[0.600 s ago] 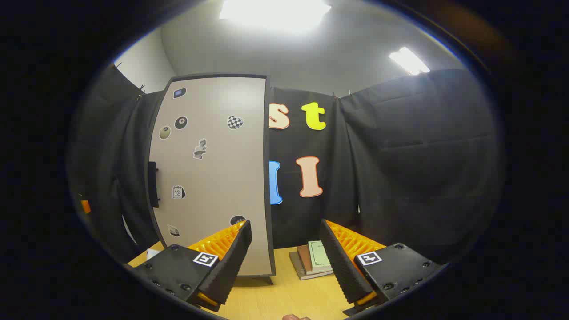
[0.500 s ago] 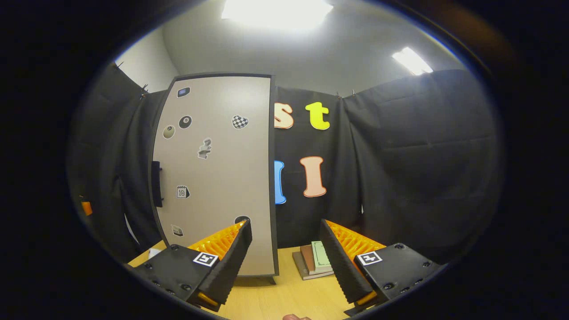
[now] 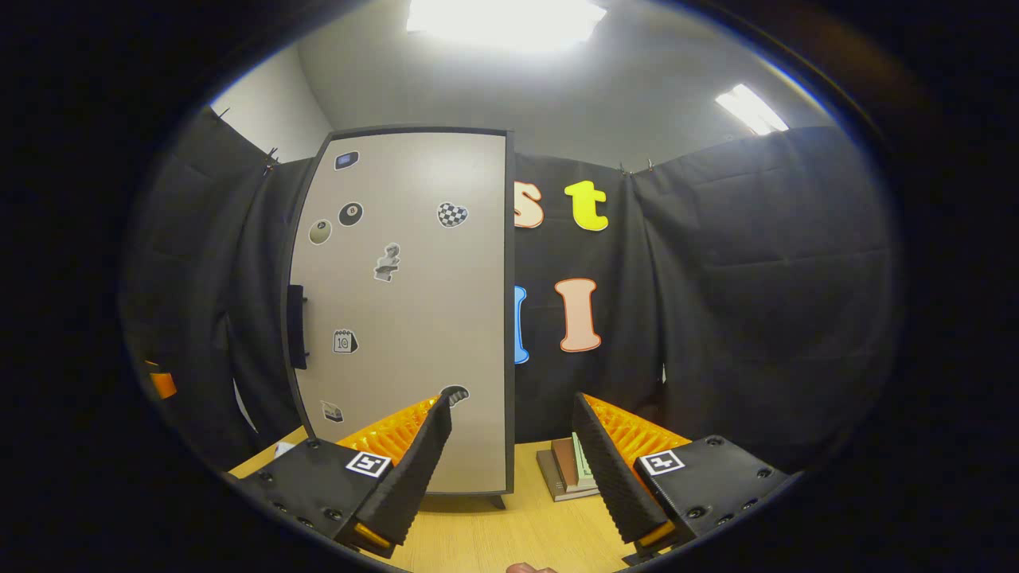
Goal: Open the cabinet door with the right hand, grasp the bottle in the cabinet with the left hand and place it on the coaster, then close the cabinet door with the right hand.
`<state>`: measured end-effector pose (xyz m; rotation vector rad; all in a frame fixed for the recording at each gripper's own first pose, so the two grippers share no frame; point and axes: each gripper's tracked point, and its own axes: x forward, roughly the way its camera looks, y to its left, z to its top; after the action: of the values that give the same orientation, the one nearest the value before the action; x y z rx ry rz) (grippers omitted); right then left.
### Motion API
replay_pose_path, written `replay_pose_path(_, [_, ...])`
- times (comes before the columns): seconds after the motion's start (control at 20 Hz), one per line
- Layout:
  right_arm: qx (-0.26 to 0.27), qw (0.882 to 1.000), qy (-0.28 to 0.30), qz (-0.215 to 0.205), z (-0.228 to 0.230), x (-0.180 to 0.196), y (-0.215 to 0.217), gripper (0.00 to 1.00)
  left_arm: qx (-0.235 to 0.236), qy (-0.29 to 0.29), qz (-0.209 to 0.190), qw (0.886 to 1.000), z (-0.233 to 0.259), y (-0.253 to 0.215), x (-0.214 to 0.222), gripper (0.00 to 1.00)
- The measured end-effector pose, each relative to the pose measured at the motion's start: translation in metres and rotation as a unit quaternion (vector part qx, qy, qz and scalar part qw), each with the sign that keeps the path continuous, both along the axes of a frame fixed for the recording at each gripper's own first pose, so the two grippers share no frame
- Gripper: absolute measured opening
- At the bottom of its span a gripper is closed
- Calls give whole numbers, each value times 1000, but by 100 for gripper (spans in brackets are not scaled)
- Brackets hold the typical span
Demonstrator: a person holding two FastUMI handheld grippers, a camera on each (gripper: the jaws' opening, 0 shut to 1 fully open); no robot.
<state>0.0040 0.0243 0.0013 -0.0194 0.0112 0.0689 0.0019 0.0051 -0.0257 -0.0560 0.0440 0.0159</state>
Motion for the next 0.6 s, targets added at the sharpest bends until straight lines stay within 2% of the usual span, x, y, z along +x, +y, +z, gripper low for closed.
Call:
replay_pose_path(0.35, [-3, 1000, 5, 23, 5, 5, 18, 97, -4, 5, 3, 1000, -6, 1, 2, 88])
replay_pose_path(0.6, [0, 998, 3, 58, 21, 14, 47, 97, 1, 3, 3, 1000, -10, -2, 4, 89])
